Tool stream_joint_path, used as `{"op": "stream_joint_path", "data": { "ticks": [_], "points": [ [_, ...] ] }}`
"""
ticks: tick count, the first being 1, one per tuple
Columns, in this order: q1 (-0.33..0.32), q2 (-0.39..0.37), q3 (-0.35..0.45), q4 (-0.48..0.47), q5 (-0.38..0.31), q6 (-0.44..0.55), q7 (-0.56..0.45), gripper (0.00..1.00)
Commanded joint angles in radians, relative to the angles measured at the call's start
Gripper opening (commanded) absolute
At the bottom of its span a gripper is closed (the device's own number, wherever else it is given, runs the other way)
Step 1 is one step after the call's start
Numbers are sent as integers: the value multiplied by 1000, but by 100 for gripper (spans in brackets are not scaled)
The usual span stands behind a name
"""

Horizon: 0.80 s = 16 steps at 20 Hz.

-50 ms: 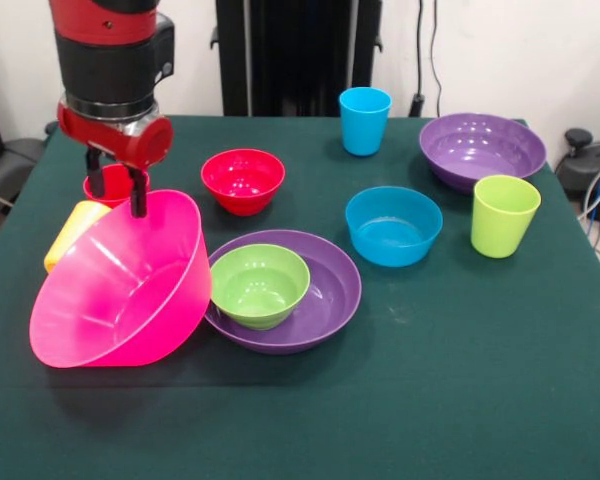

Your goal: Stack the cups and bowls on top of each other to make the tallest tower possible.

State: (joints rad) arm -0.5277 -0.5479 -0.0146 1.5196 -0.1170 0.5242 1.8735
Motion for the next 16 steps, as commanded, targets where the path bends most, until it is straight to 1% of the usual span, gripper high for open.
{"op": "stream_joint_path", "data": {
  "ticks": [1, 3, 5, 6, 9, 16],
  "points": [
    [-22, 85, 73, -54, -28, 15, 0, 100],
    [-28, 86, 83, -48, -24, 8, 0, 100],
    [-22, 77, 88, -44, -17, 25, 7, 100],
    [-2, 60, 75, -46, -12, 58, 21, 100],
    [42, 33, 51, -51, 4, 110, 64, 100],
    [106, 33, 24, -102, 47, 189, 122, 100]
  ]
}}
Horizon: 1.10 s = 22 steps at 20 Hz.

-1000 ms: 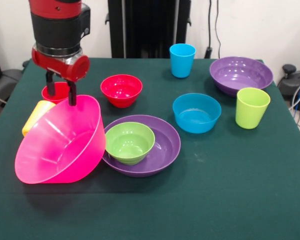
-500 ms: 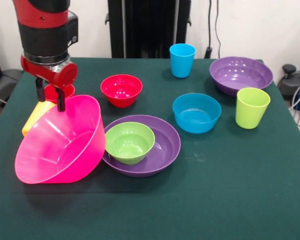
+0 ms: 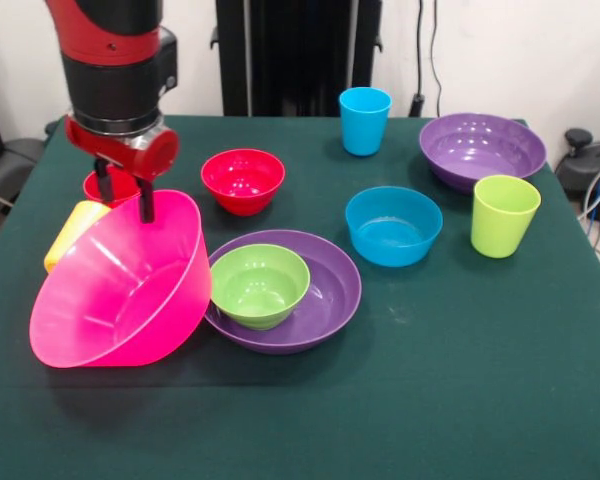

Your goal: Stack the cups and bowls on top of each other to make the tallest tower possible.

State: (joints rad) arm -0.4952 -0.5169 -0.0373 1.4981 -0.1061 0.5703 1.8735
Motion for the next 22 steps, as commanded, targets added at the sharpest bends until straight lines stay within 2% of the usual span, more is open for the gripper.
{"op": "stream_joint_path", "data": {
  "ticks": [1, 22],
  "points": [
    [80, 0, 41, -84, 40, 150, 125, 100],
    [172, -4, -23, -157, 128, 273, 172, 100]
  ]
}}
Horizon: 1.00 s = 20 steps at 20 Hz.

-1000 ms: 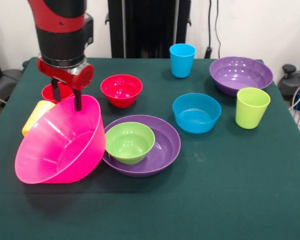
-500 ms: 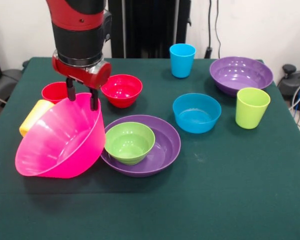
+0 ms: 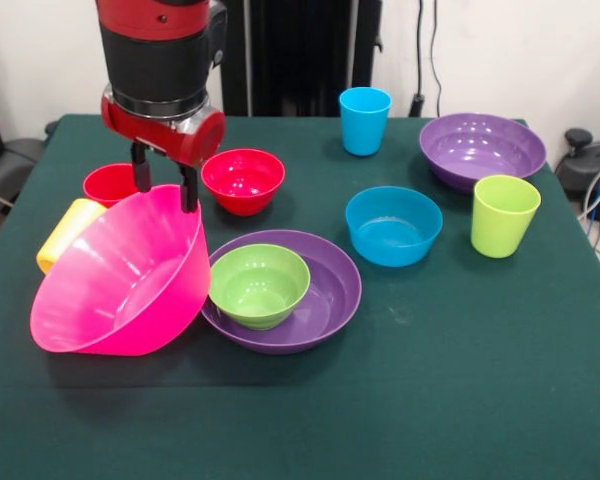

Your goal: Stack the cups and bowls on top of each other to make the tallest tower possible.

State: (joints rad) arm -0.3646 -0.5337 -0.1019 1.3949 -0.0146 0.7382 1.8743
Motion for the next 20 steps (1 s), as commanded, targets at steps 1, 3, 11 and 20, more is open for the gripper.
{"op": "stream_joint_path", "data": {
  "ticks": [1, 3, 11, 20],
  "points": [
    [44, 16, 39, -57, 40, 104, 172, 100],
    [53, 19, 32, -68, 47, 115, 176, 100],
    [83, -3, 8, -102, 82, 190, 186, 100],
    [103, 56, -6, -140, 119, 145, 208, 100]
  ]
}}
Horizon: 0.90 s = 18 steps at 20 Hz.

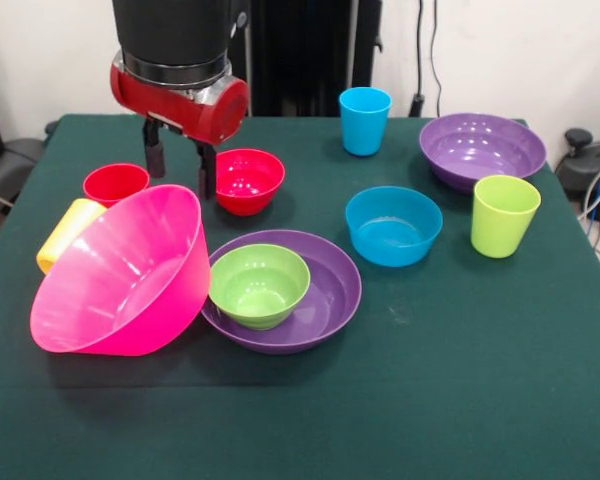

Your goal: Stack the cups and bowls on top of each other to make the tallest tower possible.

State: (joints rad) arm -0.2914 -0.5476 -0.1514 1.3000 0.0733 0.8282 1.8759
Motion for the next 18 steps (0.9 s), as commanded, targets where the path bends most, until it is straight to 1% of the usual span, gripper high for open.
{"op": "stream_joint_path", "data": {
  "ticks": [1, 2, 8, 13, 18],
  "points": [
    [28, 76, 43, -46, 33, 46, 201, 100],
    [23, 83, 47, -32, 33, 14, 190, 100],
    [0, 133, 49, 3, 20, -110, 149, 100],
    [-6, 179, 41, -2, 4, -169, 134, 100],
    [-22, 199, 54, 4, 19, -213, 122, 100]
  ]
}}
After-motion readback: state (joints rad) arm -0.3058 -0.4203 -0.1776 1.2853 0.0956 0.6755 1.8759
